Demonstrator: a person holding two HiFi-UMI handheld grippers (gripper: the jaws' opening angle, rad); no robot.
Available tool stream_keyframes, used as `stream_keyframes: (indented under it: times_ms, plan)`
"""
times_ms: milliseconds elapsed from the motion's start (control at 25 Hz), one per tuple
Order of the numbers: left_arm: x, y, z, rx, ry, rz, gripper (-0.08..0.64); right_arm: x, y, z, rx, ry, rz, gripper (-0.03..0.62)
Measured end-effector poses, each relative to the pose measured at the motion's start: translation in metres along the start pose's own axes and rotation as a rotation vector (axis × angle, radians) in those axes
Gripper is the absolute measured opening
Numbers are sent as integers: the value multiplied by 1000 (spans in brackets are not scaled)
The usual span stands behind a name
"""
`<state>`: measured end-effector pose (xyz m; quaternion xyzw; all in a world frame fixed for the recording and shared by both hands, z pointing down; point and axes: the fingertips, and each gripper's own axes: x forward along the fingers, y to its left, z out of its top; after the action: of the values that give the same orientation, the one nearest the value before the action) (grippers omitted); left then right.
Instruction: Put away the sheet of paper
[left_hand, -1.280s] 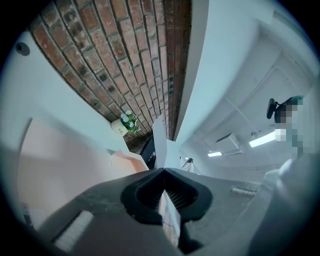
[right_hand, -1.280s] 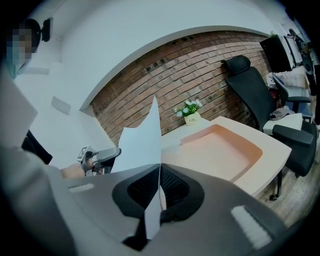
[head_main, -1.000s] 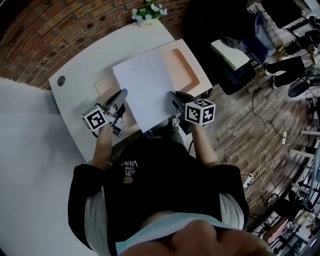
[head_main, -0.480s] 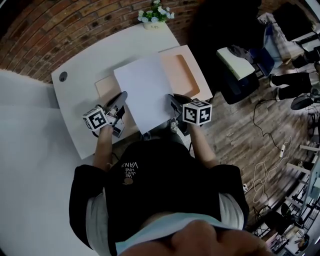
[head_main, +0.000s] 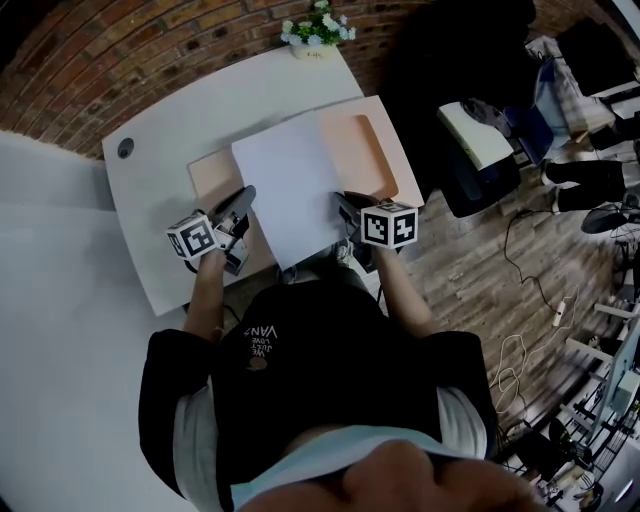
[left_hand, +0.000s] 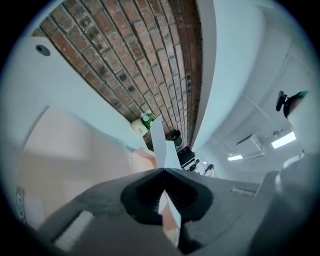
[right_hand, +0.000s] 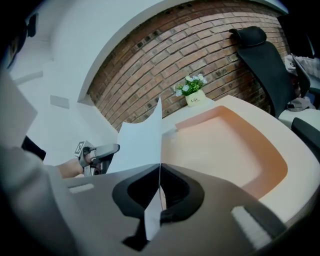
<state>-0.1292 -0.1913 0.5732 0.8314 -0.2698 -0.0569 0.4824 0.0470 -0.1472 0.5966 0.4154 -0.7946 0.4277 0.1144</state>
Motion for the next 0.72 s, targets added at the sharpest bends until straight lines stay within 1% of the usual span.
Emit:
stream_keyframes:
  times_ms: [480,720]
  plan:
    - [14,13,-3,-9,21,37,0,9,-17,4,-16,55,-41,2]
    - [15,23,-6,-20,29,62,0,16,-17,8,-35,77,-48,2]
